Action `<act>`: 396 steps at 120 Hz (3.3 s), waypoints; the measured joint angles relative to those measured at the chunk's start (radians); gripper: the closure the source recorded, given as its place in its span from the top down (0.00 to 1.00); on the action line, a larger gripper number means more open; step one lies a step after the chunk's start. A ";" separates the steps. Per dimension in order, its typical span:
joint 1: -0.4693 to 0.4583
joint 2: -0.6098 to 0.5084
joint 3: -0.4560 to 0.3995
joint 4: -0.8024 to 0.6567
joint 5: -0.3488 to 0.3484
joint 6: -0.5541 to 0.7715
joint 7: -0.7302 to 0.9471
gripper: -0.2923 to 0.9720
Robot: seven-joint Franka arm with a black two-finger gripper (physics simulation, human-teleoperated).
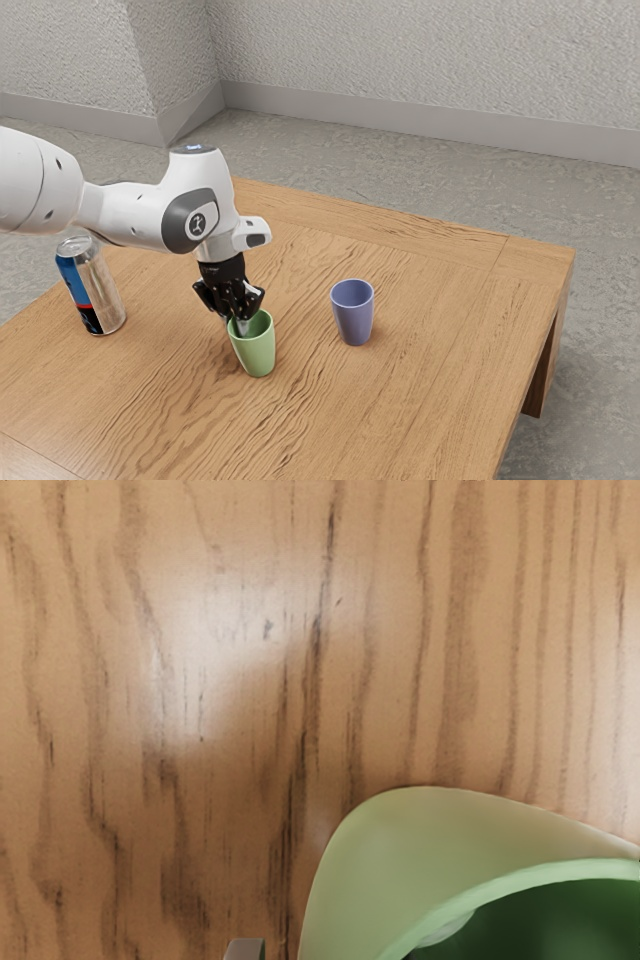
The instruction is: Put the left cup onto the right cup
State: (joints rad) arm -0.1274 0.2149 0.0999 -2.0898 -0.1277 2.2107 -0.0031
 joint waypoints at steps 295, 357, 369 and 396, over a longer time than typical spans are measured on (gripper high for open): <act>-0.100 0.224 -0.064 0.680 0.081 -0.346 -0.008 0.15; -0.100 0.296 -0.075 0.756 0.091 -0.373 -0.004 0.15; -0.098 0.310 -0.078 0.769 0.091 -0.374 -0.004 0.15; -0.100 0.325 -0.082 0.776 0.091 -0.377 -0.002 0.15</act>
State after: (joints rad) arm -0.2270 0.5395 0.0183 -1.3137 -0.0365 1.8340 -0.0055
